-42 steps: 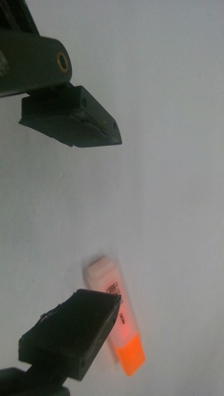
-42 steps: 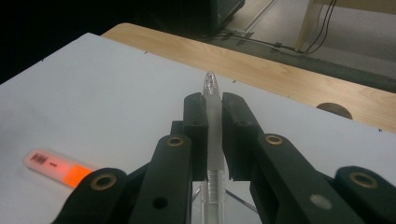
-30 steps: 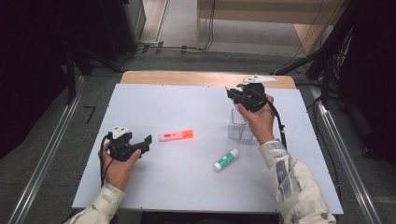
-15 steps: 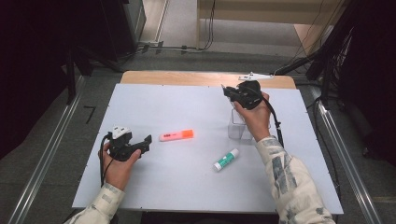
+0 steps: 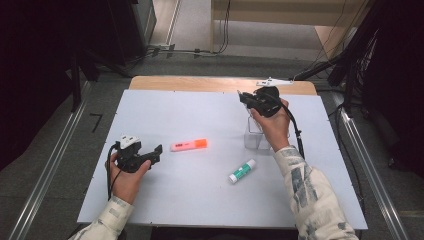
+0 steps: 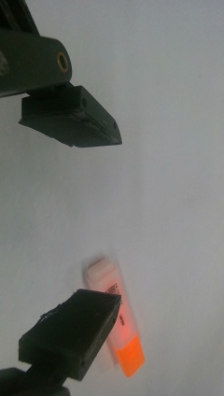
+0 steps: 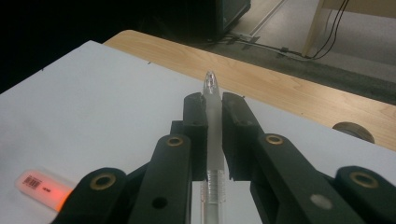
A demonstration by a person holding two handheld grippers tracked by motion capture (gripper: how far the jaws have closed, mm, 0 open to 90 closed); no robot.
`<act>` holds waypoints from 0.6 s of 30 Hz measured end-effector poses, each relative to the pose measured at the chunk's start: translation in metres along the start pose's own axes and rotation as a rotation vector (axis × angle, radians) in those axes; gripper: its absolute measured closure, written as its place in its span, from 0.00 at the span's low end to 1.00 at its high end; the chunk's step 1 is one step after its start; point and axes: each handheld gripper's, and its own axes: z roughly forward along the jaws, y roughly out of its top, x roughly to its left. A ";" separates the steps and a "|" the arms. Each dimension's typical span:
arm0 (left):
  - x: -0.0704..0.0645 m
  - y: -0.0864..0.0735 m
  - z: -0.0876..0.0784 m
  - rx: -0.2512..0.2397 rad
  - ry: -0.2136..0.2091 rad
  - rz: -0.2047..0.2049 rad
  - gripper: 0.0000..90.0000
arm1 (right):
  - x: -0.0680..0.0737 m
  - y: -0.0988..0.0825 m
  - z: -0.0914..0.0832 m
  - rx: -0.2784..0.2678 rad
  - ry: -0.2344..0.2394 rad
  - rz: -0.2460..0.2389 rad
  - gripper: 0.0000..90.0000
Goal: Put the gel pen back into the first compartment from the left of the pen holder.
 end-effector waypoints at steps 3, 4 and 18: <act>0.000 0.000 0.000 0.001 0.000 0.000 0.23 | 0.000 0.000 0.000 0.001 -0.001 0.002 0.88; 0.000 0.000 0.000 0.001 0.000 0.000 0.23 | 0.000 0.000 0.000 0.002 -0.001 0.003 0.88; 0.000 0.000 0.000 0.000 0.000 0.000 0.23 | -0.004 -0.005 -0.003 -0.002 0.003 0.017 0.88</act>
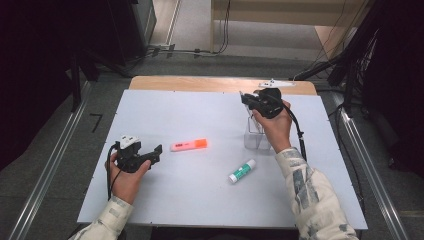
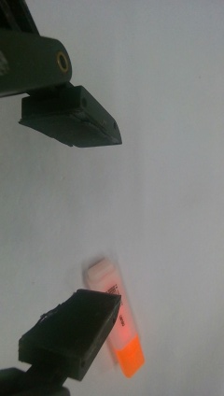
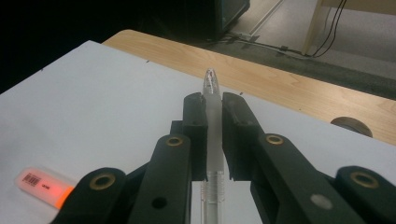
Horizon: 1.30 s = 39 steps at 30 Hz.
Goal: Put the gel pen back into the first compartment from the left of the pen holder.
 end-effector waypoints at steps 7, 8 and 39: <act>0.000 0.000 0.000 0.000 0.001 0.001 0.23 | -0.003 -0.004 -0.007 -0.008 0.000 0.009 0.87; 0.000 0.000 0.000 0.000 0.000 0.000 0.23 | -0.004 -0.005 -0.009 -0.011 0.004 0.007 0.87; -0.001 0.000 0.001 0.005 -0.002 0.006 0.23 | -0.012 -0.033 -0.024 0.002 0.019 0.037 0.33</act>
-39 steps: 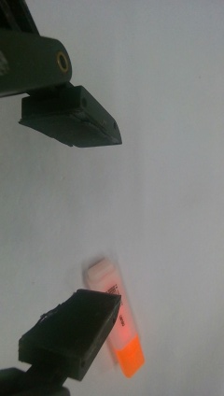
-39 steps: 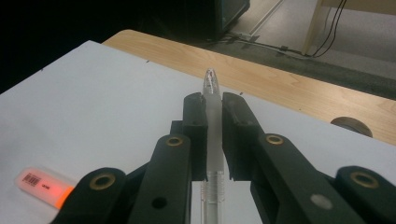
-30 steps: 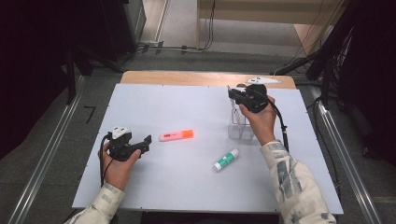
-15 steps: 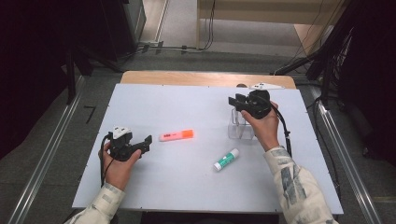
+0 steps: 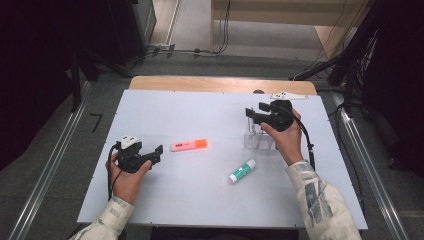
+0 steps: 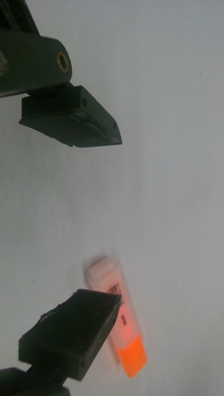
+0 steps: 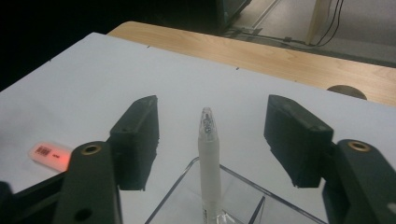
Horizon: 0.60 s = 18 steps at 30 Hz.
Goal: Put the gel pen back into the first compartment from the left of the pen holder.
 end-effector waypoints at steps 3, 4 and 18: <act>0.000 0.000 0.000 0.000 0.001 0.000 0.23 | 0.002 -0.002 -0.003 -0.005 -0.017 -0.021 0.26; 0.000 0.000 0.000 0.000 0.001 0.000 0.23 | 0.002 -0.002 -0.004 -0.010 -0.030 -0.028 0.25; 0.000 0.000 0.001 -0.006 0.009 -0.002 0.28 | -0.008 -0.023 -0.039 -0.029 -0.048 -0.026 0.25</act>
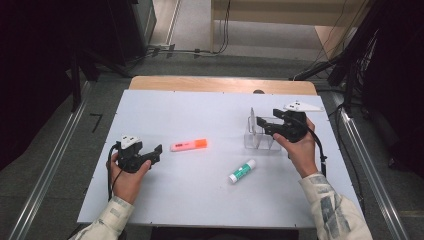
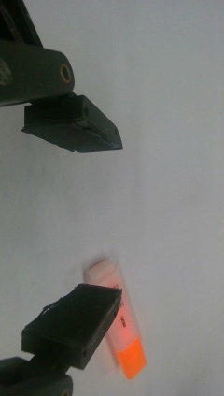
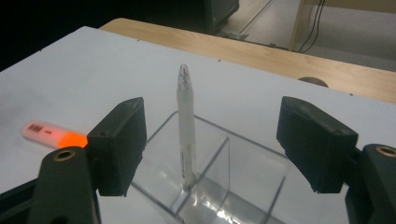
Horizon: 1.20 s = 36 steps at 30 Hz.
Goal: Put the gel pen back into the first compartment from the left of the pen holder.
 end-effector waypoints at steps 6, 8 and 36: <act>-0.001 0.001 -0.001 -0.009 -0.008 -0.007 0.32 | -0.007 -0.009 -0.017 -0.018 -0.009 0.018 0.26; -0.002 0.001 0.000 -0.009 -0.010 -0.005 0.30 | -0.009 -0.012 -0.022 -0.020 -0.013 0.019 0.25; -0.007 0.003 0.003 -0.047 -0.013 0.036 0.21 | -0.046 -0.070 -0.079 0.015 -0.120 0.100 0.25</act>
